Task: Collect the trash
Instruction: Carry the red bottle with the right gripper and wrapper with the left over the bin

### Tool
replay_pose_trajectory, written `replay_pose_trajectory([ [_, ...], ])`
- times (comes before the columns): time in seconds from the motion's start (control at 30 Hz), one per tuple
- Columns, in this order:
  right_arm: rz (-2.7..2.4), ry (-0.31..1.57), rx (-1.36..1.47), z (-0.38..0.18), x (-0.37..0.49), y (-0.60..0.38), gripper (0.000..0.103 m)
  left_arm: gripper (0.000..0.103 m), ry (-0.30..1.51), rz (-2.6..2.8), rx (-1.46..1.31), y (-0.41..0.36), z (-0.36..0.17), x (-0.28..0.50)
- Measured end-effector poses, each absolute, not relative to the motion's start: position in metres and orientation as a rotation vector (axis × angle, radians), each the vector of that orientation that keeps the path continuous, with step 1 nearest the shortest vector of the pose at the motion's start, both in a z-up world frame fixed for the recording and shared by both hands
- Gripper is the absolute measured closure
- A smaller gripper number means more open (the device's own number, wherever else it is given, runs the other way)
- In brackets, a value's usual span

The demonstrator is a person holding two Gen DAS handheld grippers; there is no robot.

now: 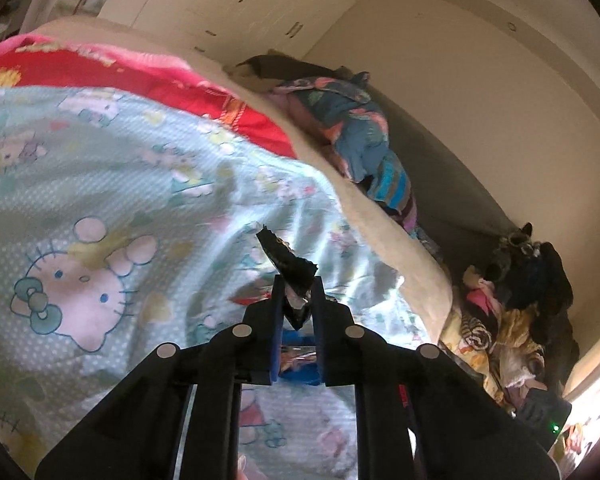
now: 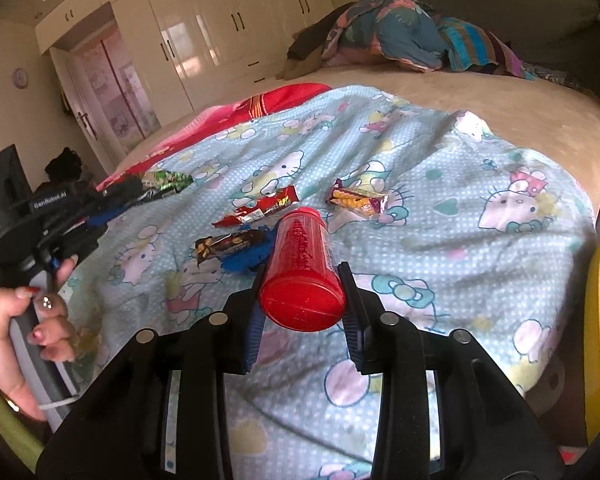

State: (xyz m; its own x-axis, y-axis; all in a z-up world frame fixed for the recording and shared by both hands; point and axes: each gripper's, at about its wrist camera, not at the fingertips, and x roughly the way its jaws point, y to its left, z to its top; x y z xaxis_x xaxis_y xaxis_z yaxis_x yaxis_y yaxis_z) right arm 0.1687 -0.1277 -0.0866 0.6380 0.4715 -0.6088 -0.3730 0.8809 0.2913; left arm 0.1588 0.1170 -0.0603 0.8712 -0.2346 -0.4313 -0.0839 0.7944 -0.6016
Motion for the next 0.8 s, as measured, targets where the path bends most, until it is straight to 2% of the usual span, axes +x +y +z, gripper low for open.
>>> replay_pose_trajectory([
  [0.8,0.373,0.631,0.237,-0.055,0.142,-0.213,0.076,0.091,0.526,-0.314,-0.451,0.007,-0.018,0.141],
])
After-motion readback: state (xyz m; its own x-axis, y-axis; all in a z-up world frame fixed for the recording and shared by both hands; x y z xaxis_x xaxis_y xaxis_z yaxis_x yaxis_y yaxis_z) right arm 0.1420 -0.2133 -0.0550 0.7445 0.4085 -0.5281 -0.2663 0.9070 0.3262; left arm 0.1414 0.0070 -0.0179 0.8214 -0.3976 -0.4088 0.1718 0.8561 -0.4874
